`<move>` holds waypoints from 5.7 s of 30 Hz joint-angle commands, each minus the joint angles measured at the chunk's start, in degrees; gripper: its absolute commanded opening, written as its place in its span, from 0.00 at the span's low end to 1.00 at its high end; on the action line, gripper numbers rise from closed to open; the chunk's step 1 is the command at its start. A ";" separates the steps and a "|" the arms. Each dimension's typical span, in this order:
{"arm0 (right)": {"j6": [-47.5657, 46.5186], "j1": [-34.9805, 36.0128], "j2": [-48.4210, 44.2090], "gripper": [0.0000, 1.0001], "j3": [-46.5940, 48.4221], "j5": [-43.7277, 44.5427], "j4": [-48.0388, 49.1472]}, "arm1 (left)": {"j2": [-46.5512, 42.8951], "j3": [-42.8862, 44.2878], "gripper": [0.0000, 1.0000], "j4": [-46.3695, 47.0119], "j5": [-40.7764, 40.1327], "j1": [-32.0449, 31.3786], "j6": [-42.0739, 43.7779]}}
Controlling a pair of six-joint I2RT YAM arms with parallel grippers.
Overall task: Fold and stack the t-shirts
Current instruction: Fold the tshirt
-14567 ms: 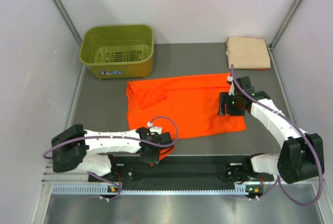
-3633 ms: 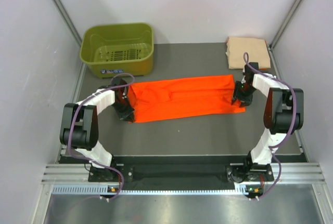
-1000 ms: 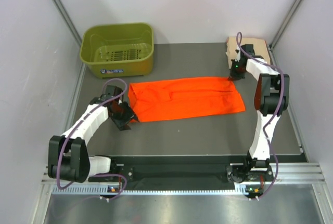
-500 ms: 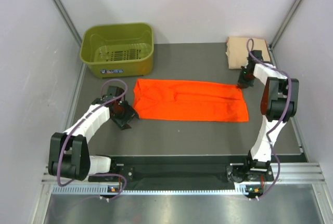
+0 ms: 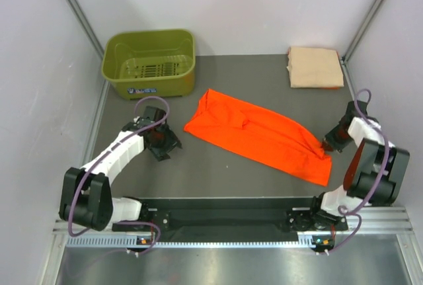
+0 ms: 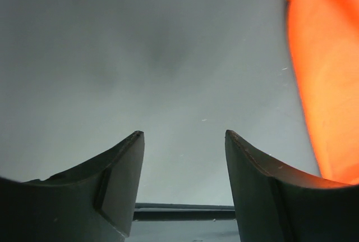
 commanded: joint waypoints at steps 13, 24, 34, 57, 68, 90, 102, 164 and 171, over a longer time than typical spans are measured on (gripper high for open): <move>-4.50 2.77 -1.93 0.69 9.59 0.62 -2.99 | 10.52 7.17 0.75 13.08 0.21 -2.26 -9.05; -13.99 14.80 7.50 0.73 26.85 7.13 -4.59 | 16.86 12.18 0.72 15.10 1.79 -2.97 -8.00; -26.74 30.19 25.91 0.71 49.12 -19.58 7.38 | 22.92 12.36 0.74 21.95 3.20 -3.14 -12.13; -13.65 43.12 54.78 0.54 74.14 -36.73 21.61 | 26.61 11.39 0.65 26.61 -3.22 -3.23 -13.18; -11.81 44.96 59.00 0.51 76.07 -36.82 22.40 | 28.20 11.92 0.54 27.67 -5.42 -3.23 -10.99; -8.38 46.72 62.26 0.12 77.05 -32.52 22.84 | 26.53 10.07 0.29 30.58 -11.48 -6.65 -3.70; -3.81 40.48 56.01 0.00 69.92 -26.89 27.32 | 32.93 29.13 0.10 23.19 -22.56 -12.19 10.01; -14.00 30.82 -19.04 0.64 3.13 -3.60 -8.80 | 33.55 33.80 0.61 16.25 3.98 -44.09 4.06; -14.18 30.02 -23.61 0.64 0.32 -3.60 -9.85 | 38.83 34.16 0.61 11.85 5.30 -44.27 -5.62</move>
